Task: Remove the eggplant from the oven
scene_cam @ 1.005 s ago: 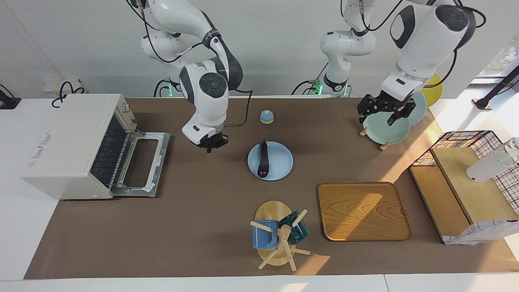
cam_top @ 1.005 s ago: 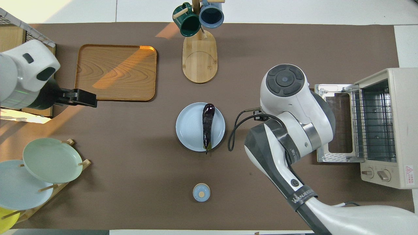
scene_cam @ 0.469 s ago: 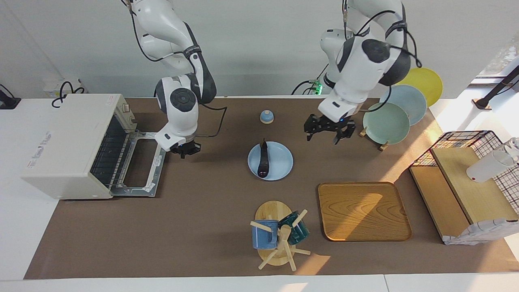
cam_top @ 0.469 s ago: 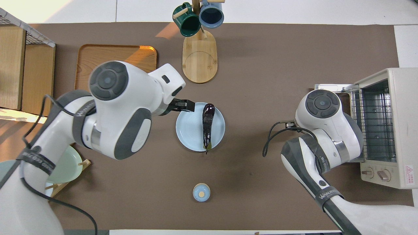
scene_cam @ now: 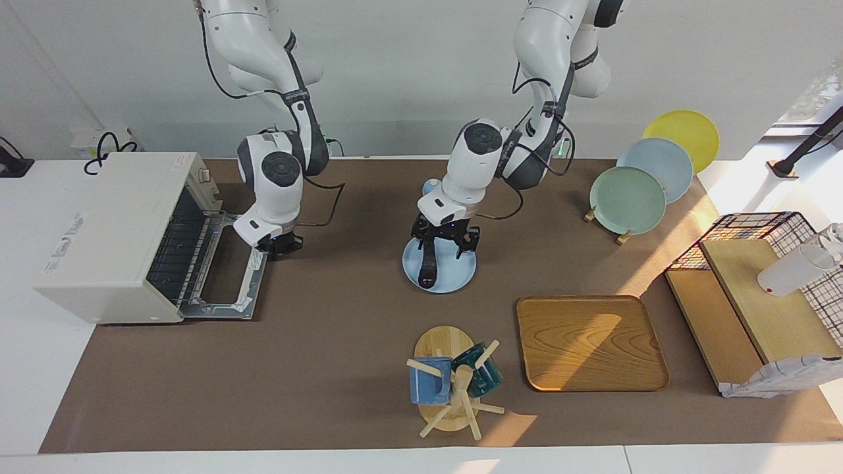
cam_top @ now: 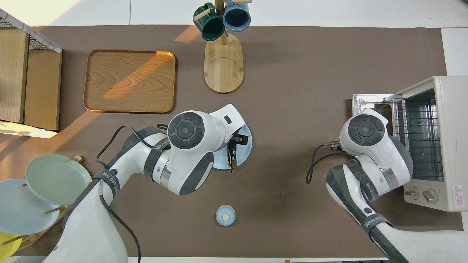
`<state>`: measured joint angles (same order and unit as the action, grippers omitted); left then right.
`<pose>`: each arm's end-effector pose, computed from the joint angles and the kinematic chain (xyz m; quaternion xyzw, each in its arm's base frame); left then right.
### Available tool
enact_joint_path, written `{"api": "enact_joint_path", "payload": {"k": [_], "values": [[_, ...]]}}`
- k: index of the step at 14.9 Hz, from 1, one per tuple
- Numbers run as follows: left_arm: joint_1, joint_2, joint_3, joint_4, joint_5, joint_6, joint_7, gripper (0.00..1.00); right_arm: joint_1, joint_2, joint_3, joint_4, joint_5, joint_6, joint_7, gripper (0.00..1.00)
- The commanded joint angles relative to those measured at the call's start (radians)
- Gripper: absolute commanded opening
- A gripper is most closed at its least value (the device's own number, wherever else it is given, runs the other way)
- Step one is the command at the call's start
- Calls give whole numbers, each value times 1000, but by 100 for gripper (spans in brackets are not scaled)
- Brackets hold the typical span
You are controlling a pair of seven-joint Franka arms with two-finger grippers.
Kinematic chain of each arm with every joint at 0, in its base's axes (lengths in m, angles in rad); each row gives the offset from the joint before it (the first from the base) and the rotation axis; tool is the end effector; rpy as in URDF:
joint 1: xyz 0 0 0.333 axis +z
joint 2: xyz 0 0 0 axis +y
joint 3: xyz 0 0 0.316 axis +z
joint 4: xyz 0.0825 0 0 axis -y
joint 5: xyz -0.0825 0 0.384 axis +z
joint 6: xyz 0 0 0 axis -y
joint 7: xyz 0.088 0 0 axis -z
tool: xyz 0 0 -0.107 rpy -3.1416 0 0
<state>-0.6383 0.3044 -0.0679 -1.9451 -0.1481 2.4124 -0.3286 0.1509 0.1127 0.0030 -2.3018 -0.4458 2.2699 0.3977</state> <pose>0.4789 -0.4068 0.3421 0.9856 -0.1340 0.0390 0.0954 0.5036 0.0671 0.2887 0.9843 0.0347 -0.0247 0.1715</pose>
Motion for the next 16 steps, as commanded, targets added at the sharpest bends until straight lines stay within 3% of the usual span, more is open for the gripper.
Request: {"api": "enact_joint_path", "payload": {"k": [1, 5, 9, 11, 14, 15, 16], "values": [[-30, 35, 20, -6, -13, 54, -6, 100, -13, -31, 12, -22, -59, -7, -23, 0], [-31, 58, 20, -6, -13, 70, 0, 96, -14, -37, 17, 99, -106, -177, -141, 0], [-17, 59, 20, 2, -11, 59, 23, 61, -96, -123, 12, 157, -81, -293, -337, 0], [-17, 59, 20, 0, -11, 56, 25, 49, -157, -140, 12, 157, -6, -311, -399, 0], [-17, 59, 22, 2, -11, 50, 25, 20, -215, -145, 11, 157, 22, -316, -457, 0], [-14, 58, 22, 5, -11, 41, 25, 5, -229, -162, 12, 157, 24, -325, -477, 0], [-8, 50, 23, 8, -11, 30, 25, 0, -231, -175, 11, 157, 24, -345, -497, 0]]}}
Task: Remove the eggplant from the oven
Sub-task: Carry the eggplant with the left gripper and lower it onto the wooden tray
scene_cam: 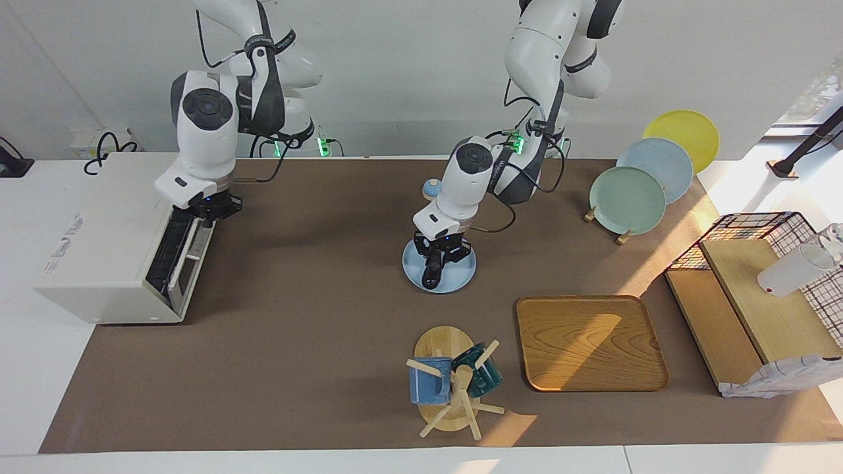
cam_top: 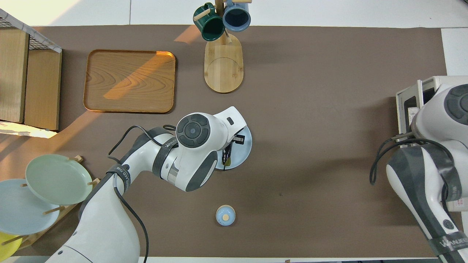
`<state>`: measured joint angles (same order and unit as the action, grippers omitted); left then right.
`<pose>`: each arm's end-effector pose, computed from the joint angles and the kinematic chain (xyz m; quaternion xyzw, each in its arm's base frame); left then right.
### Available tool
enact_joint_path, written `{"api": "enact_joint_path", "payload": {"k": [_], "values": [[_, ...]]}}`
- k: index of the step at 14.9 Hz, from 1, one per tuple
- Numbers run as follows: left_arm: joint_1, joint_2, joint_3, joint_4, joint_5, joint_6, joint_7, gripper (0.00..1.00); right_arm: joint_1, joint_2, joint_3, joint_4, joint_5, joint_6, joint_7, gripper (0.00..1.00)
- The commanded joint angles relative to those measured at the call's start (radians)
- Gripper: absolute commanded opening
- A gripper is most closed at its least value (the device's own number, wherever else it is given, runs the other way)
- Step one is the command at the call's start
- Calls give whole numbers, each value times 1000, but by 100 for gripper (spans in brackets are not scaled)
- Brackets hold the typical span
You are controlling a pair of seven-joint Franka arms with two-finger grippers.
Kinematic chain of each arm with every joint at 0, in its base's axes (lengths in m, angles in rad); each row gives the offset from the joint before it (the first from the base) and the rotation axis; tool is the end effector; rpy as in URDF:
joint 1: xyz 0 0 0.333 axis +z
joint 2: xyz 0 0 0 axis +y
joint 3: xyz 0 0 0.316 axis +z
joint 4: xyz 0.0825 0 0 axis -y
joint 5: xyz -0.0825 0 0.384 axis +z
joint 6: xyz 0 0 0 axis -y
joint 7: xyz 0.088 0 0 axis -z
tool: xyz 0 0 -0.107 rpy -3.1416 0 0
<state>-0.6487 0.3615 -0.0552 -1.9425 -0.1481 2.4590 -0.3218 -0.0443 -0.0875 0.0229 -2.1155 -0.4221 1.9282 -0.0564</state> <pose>0.4838 -0.4081 0.3119 0.9862 -0.1336 0.0374 0.0906 0.5144 -0.0393 0.4498 0.9748 0.1000 -0.0564 0.1913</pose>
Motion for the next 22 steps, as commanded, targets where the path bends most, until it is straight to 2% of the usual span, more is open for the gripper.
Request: {"api": "enact_joint_path", "payload": {"k": [1, 3, 6, 7, 8, 9, 10, 11, 12, 14, 16, 17, 19, 22], "values": [[26, -15, 12, 19, -11, -47, 18, 0, -35, 8, -8, -24, 3, -23, -48, 0], [121, -35, 12, 118, -4, -190, 35, 0, -32, -8, -8, 35, 96, -75, -49, 0], [277, 14, 11, 334, -11, -400, 119, 0, -17, 11, -1, 217, 224, -234, -46, 0], [311, 39, 11, 385, -8, -423, 125, 0, -17, 17, -1, 256, 242, -263, -46, 11], [346, 46, 11, 398, -5, -428, 133, 0, -17, 17, 0, 275, 256, -280, -48, 17], [380, 50, 12, 398, -5, -427, 159, 0, -17, 15, 2, 276, 275, -284, -48, 28], [415, 54, 12, 399, -5, -426, 188, 0, -17, 17, 3, 278, 307, -282, -48, 58], [450, 74, 12, 404, -4, -426, 194, 0, -17, 17, 3, 290, 354, -284, -49, 100], [468, 100, 12, 412, 1, -420, 194, 0, -17, 18, 3, 317, 394, -287, -48, 100], [506, 150, 14, 444, 18, -401, 199, 0, -2, 38, 5, 360, 395, -313, -45, 100], [543, 188, 14, 456, 83, -353, 213, 0, -11, 49, 5, 367, 387, -304, -48, 100], [544, 210, 14, 453, 105, -307, 214, 0, -35, 83, 14, 394, 388, -319, -48, 100], [543, 218, 14, 420, 113, -238, 214, 0, -34, 101, 26, 437, 379, -362, -48, 100], [544, 215, 14, 406, 116, -232, 225, 0, -14, 149, 17, 500, 370, -388, -48, 100]]}}
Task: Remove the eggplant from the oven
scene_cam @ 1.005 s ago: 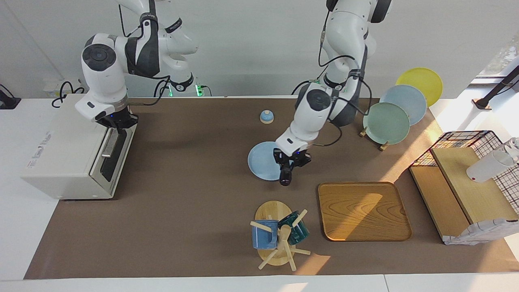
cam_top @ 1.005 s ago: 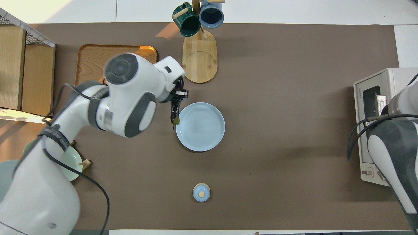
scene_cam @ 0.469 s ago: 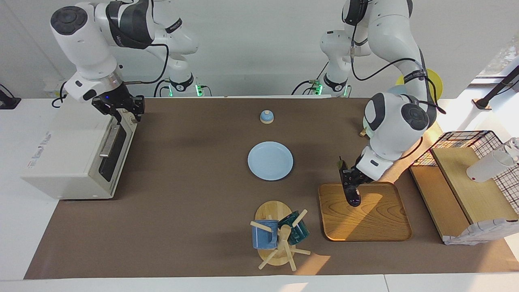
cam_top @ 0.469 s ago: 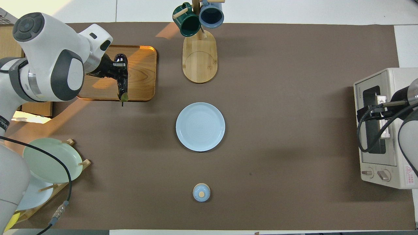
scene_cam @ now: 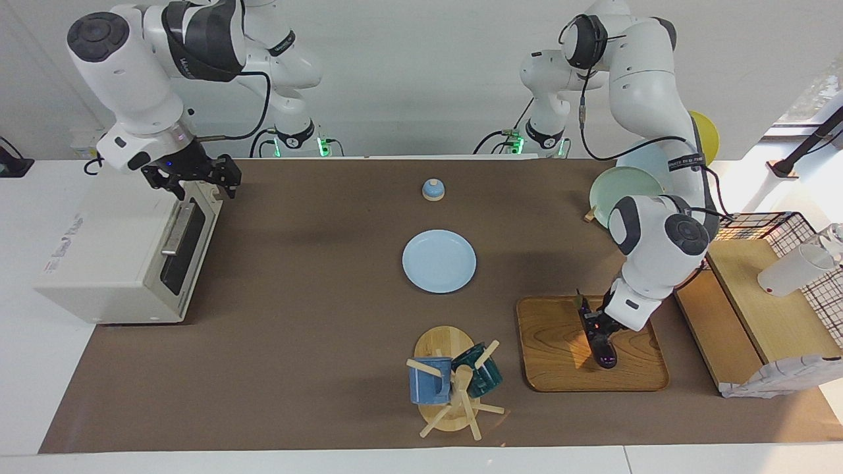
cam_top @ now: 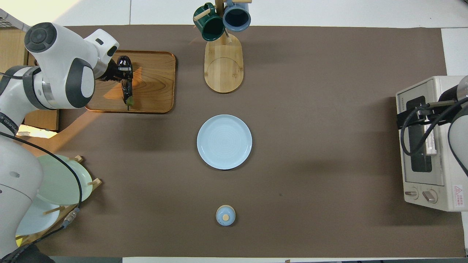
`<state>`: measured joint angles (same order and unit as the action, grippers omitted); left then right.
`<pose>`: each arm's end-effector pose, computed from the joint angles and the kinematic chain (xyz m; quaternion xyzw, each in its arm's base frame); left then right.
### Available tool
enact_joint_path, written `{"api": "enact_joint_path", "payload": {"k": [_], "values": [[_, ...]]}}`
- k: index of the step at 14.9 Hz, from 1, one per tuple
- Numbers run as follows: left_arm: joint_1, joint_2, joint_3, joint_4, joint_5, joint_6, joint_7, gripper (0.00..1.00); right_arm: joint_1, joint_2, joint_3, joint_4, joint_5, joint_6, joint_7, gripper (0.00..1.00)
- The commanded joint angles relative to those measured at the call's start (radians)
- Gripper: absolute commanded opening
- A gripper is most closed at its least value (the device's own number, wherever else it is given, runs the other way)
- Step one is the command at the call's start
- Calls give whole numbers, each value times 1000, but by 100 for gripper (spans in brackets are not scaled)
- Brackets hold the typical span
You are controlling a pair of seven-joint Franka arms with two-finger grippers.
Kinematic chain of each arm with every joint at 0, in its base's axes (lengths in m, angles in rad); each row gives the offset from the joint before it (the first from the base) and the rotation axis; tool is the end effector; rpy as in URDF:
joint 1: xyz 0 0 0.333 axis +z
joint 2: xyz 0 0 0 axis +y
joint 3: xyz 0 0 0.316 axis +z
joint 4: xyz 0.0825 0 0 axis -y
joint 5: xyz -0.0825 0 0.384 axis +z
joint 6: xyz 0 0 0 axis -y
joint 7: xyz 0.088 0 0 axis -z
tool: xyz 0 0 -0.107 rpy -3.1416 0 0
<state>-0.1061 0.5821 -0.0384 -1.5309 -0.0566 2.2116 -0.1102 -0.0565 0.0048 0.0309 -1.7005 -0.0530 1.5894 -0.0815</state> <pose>0.7052 -0.1001 0.3266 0.9982 0.0023 0.0447 0.0399 0.5503 -0.0197 0.5625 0.9975 0.0299 -0.0592 0.0232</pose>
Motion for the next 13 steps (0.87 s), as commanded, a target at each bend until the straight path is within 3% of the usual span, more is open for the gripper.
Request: {"api": "enact_joint_path", "payload": {"k": [1, 2, 3, 4, 8, 13], "values": [[3, -5, -3, -9, 24, 17, 42, 0, 16, 67, -8, 102, 2, -61, -21, 100], [14, -7, -3, -9, 24, 16, 61, 0, 18, 64, -26, 101, 13, -65, -23, 100], [16, -7, -3, -9, 24, 10, 73, 19, 20, 60, -28, 94, 9, -68, -24, 100], [16, -7, -1, -5, 26, 2, 82, 99, 21, 51, -26, 84, 8, -68, -24, 100], [25, -50, -1, 20, 23, -59, 87, 100, 38, 17, -34, 31, 12, -57, -23, 100], [46, -220, 0, 12, 21, -219, 78, 100, 37, 17, -29, 44, 16, -31, -18, 100]]}}
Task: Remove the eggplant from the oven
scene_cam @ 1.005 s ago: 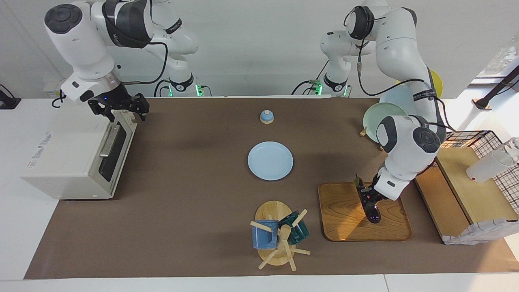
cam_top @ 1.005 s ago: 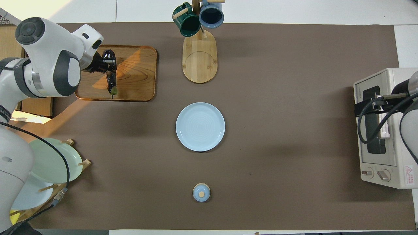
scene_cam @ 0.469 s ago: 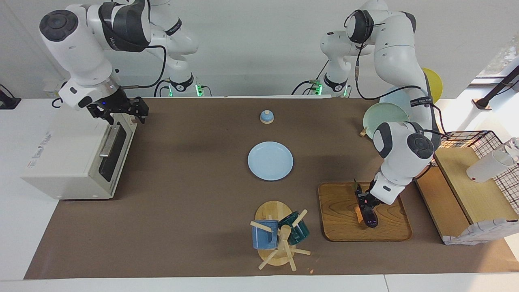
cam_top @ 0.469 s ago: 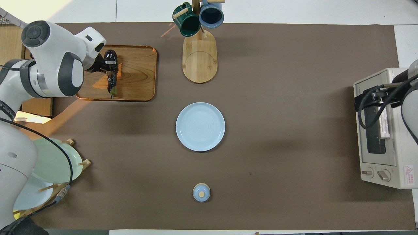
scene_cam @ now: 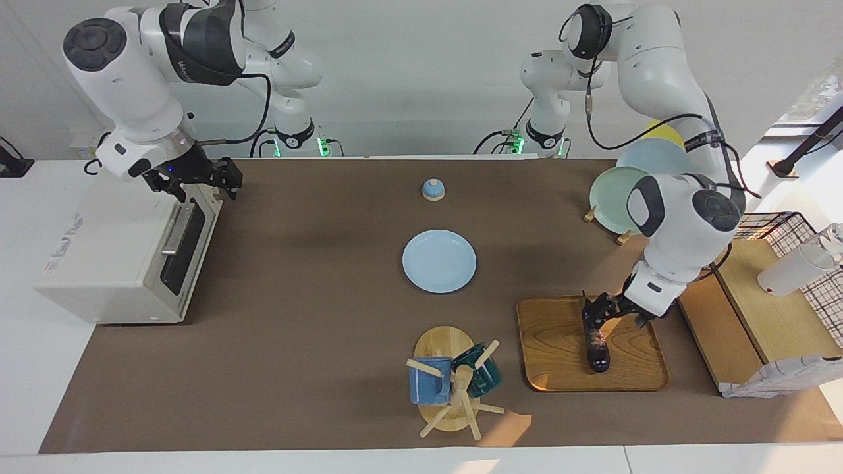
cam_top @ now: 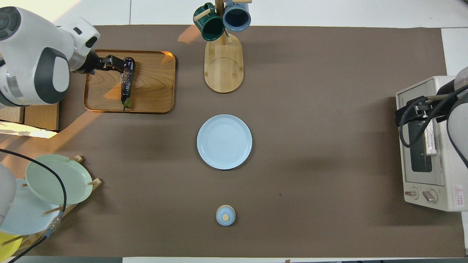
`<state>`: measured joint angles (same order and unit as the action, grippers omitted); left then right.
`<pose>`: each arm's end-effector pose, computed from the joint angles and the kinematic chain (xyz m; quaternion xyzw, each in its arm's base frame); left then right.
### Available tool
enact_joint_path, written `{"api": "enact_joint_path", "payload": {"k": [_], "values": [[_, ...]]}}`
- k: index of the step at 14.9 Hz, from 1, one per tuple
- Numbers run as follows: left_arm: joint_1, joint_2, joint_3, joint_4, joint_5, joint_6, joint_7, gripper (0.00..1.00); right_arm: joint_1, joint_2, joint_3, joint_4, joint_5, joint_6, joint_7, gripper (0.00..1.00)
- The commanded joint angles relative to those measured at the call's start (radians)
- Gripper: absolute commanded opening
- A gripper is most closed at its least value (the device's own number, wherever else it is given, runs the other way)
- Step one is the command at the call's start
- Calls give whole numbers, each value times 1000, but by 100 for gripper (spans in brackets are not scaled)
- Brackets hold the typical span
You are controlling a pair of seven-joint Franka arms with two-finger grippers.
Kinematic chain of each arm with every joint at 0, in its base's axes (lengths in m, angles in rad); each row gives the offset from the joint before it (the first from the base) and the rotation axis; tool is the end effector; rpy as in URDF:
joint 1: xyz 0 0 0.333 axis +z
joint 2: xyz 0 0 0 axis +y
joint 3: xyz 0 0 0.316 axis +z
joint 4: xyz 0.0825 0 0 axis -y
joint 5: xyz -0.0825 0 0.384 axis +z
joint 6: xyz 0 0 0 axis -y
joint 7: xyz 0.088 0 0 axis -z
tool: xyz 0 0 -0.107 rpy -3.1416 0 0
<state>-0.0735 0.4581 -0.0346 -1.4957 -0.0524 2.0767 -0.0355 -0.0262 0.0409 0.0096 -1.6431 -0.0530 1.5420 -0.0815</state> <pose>0.6972 -0.0745 0.4178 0.9974 -0.0227 0.0591 0.0355 0.5580 -0.0152 0.5657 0.9966 0.0335 -0.0721 0.0228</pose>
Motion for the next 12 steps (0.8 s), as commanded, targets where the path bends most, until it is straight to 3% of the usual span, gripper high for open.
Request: {"api": "enact_joint_path", "payload": {"k": [1, 6, 12], "values": [[15, -131, -4, -23, 17, -133, 3, 100, 6, -19, -8, -12, 16, 18, -18, 100], [32, -318, -1, -55, 20, -361, 3, 100, 8, -18, 0, -3, 19, 17, -12, 100], [29, -505, 1, -279, 20, -422, -12, 100, -9, -22, -13, 9, 24, 0, -14, 100]]}}
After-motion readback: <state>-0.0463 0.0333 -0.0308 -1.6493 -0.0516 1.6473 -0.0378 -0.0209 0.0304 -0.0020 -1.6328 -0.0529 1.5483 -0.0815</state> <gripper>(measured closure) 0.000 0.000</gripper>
